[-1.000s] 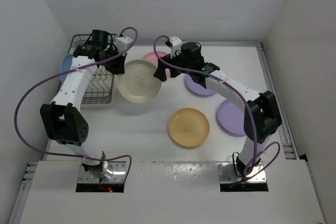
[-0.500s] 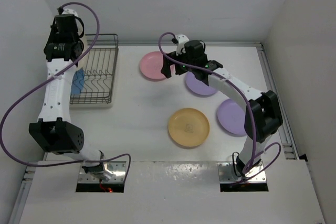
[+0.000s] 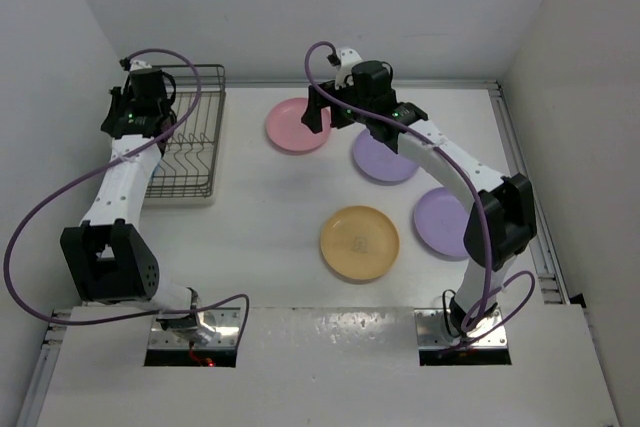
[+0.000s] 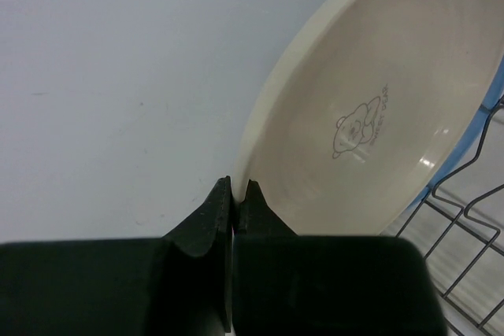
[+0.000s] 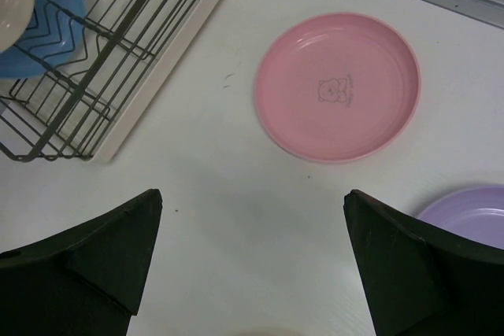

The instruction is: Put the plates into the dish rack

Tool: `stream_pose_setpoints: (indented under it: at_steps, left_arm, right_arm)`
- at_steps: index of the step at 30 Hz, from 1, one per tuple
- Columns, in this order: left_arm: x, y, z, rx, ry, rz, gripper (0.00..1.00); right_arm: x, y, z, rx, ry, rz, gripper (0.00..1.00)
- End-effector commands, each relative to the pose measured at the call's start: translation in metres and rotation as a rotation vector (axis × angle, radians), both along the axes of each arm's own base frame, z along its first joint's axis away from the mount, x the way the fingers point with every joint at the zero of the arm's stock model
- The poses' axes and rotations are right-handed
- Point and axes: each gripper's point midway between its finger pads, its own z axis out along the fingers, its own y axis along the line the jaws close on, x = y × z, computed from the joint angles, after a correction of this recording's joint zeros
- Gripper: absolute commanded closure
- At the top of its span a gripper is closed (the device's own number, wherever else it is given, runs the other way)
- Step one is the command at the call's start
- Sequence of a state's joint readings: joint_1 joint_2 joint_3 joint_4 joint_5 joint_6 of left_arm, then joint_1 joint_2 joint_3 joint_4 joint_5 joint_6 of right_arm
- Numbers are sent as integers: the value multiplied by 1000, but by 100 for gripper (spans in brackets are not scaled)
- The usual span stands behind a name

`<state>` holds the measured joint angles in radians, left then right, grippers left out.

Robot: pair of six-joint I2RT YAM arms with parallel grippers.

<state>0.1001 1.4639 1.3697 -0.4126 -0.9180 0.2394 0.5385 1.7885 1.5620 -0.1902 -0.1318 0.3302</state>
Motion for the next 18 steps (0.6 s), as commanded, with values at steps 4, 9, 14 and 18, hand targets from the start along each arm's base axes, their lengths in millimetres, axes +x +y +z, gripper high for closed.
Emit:
stream_pose_setpoints:
  at_steps: [4, 9, 14, 18]
  left_arm:
    - [-7, 11, 24, 61, -183, 89, 100]
    - [-5, 9, 4, 54, -173, 105, 100]
    - [4, -1, -36, -1, -129, 37, 100]
    - [15, -11, -62, -35, -92, -11, 100]
  right_arm:
    - [2, 2, 20, 25, -25, -7, 2]
    - [-1, 0, 19, 25, -19, -12, 2]
    - [-4, -1, 19, 17, -22, -10, 2]
    - [-2, -3, 18, 20, -19, -20, 2]
